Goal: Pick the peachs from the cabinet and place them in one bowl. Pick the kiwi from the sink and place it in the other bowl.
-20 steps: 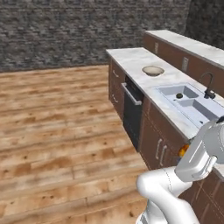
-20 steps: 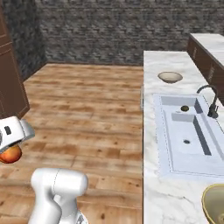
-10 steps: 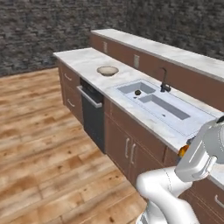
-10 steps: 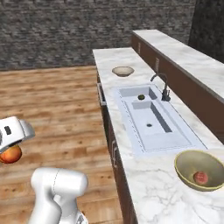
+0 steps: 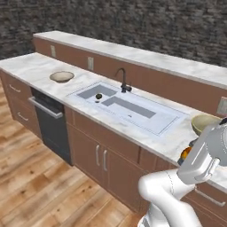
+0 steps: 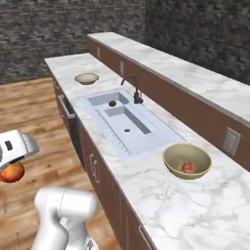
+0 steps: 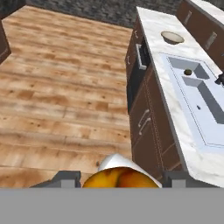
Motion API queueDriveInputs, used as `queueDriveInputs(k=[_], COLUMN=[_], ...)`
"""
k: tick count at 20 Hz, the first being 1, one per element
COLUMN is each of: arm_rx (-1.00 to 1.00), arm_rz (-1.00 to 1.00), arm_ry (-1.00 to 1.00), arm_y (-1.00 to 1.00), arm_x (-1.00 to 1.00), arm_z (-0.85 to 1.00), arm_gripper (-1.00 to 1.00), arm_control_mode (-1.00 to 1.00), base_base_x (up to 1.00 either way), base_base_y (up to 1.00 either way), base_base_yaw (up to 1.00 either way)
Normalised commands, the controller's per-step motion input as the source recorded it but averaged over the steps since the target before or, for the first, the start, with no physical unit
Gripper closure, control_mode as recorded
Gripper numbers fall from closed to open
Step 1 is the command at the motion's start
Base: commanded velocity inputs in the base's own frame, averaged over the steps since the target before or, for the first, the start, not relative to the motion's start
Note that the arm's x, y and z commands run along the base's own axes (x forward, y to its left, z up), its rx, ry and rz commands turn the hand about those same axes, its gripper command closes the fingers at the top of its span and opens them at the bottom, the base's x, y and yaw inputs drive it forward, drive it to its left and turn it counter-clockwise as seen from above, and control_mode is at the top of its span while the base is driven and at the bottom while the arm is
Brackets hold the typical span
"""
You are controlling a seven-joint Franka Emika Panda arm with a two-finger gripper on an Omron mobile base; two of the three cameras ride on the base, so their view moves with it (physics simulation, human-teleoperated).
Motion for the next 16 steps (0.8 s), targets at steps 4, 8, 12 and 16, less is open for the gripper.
queueDriveInputs(k=[4, 8, 12, 16], arm_rx=[0.00, 0.00, 0.00, 0.00], arm_rz=[0.00, 0.00, 0.00, 0.00], arm_ry=[0.00, 0.00, 0.00, 0.00], arm_y=[0.00, 0.00, 0.00, 0.00], arm_x=[0.00, 0.00, 0.00, 0.00], arm_z=[0.00, 0.00, 0.00, 0.00], arm_gripper=[1.00, 1.00, 1.00, 1.00], arm_control_mode=[1.00, 1.00, 1.00, 1.00], base_base_x=[0.02, 0.02, 0.02, 0.01], base_base_y=[0.00, 0.00, 0.00, -0.02], base_base_yaw=[-0.50, -0.50, -0.50, -0.45])
